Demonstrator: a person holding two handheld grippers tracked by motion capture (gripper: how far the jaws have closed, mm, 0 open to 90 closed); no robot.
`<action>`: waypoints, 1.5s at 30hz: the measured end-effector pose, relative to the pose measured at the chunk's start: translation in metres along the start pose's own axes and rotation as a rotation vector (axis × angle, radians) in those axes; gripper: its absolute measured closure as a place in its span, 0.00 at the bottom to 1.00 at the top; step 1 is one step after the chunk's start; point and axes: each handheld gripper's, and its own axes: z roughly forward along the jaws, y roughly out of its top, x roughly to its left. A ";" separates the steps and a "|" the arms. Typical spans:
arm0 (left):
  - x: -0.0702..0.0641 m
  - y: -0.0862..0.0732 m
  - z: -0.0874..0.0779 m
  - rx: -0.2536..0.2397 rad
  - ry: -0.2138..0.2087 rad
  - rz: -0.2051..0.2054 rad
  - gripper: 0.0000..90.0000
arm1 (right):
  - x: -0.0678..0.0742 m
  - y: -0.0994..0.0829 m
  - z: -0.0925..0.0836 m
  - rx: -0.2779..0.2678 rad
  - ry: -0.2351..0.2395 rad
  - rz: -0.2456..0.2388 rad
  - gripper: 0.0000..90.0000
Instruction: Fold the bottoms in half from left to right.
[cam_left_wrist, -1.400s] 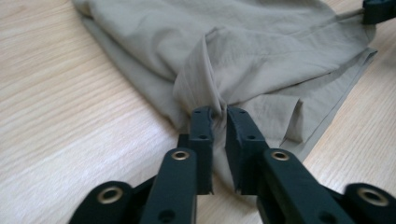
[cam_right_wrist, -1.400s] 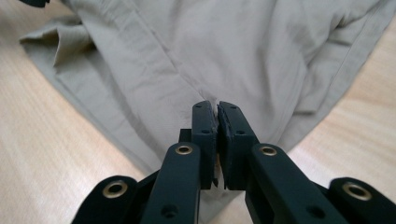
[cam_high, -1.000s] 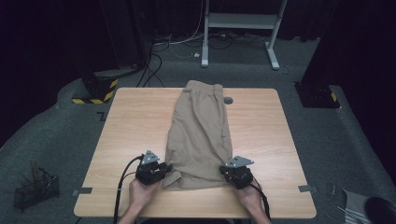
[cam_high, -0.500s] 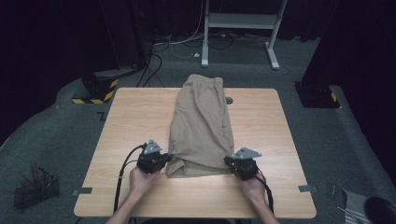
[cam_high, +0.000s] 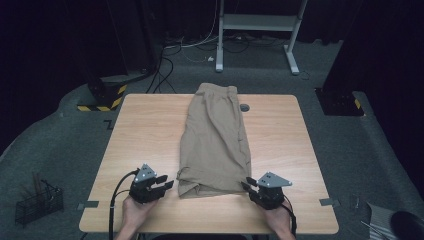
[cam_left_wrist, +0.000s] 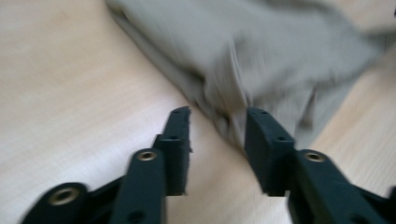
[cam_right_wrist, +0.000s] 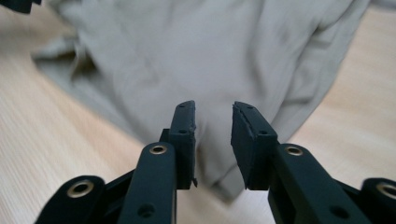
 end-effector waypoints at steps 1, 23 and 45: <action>0.002 0.007 -0.001 -0.018 0.010 -0.004 0.63 | -0.002 0.006 -0.002 -0.016 -0.005 0.003 0.76; -0.021 0.004 0.036 0.169 -0.030 0.013 0.42 | -0.011 -0.010 0.032 0.186 -0.133 0.023 0.48; -0.018 0.003 0.040 0.148 -0.050 0.041 0.92 | -0.038 0.016 0.064 0.171 -0.087 0.109 0.89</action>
